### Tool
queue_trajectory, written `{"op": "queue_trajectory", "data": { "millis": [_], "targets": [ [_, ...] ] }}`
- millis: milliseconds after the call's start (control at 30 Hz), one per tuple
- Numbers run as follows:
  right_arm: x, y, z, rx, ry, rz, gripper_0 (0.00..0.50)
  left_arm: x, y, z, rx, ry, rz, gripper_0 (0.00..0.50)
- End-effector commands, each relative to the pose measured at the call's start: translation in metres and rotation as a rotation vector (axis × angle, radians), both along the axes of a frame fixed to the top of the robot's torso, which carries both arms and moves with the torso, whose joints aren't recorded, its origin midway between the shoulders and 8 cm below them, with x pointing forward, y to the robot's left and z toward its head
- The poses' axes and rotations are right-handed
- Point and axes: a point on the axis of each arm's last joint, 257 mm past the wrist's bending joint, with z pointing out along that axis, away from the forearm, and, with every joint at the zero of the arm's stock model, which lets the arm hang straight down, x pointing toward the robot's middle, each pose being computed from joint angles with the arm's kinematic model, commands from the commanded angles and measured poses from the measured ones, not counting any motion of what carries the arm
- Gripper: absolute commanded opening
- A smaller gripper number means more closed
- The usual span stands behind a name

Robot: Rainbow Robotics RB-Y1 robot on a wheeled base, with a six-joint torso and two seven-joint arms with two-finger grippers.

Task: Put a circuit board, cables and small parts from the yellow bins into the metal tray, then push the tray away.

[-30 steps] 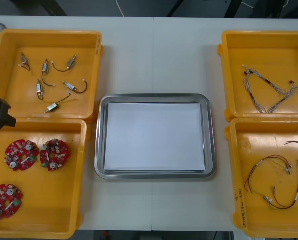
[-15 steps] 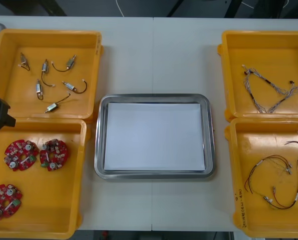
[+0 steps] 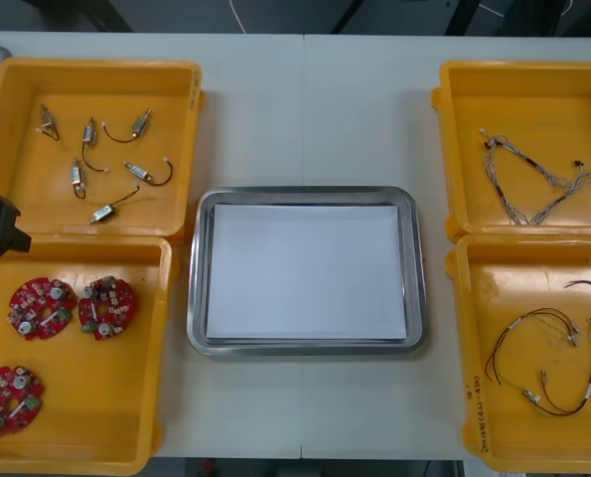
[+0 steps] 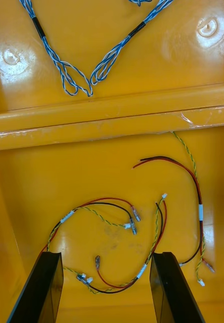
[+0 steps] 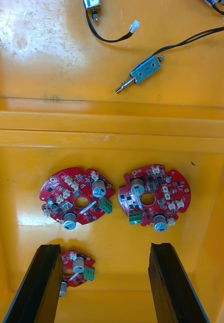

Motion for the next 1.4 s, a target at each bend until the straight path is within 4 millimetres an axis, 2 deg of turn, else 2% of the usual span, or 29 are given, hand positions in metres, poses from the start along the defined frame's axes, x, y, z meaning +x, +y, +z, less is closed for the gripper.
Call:
{"op": "queue_trajectory", "data": {
  "millis": [33, 1067, 1100, 1167, 1200, 1400],
  "targets": [
    [-0.005, -0.01, 0.001, -0.029, 0.014, -0.025, 0.5, -0.003, 0.012, 0.012, 0.056, -0.021, -0.039, 0.5],
    [-0.005, -0.01, 0.001, -0.029, 0.014, -0.025, 0.5, -0.003, 0.012, 0.012, 0.056, -0.021, -0.039, 0.5],
    [-0.005, -0.01, 0.001, -0.029, 0.014, -0.025, 0.5, -0.012, 0.008, -0.011, 0.023, 0.038, -0.019, 0.5],
    [-0.005, -0.01, 0.001, -0.029, 0.014, -0.025, 0.5, -0.012, 0.007, -0.013, 0.017, 0.04, -0.02, 0.5],
    [-0.001, -0.016, 0.012, -0.048, -0.007, -0.033, 0.5, -0.011, 0.008, -0.011, 0.022, 0.034, -0.018, 0.5],
    [-0.002, -0.02, 0.023, -0.066, -0.041, -0.042, 0.5, -0.009, 0.007, -0.008, 0.023, 0.028, -0.024, 0.5]
  ]
}}
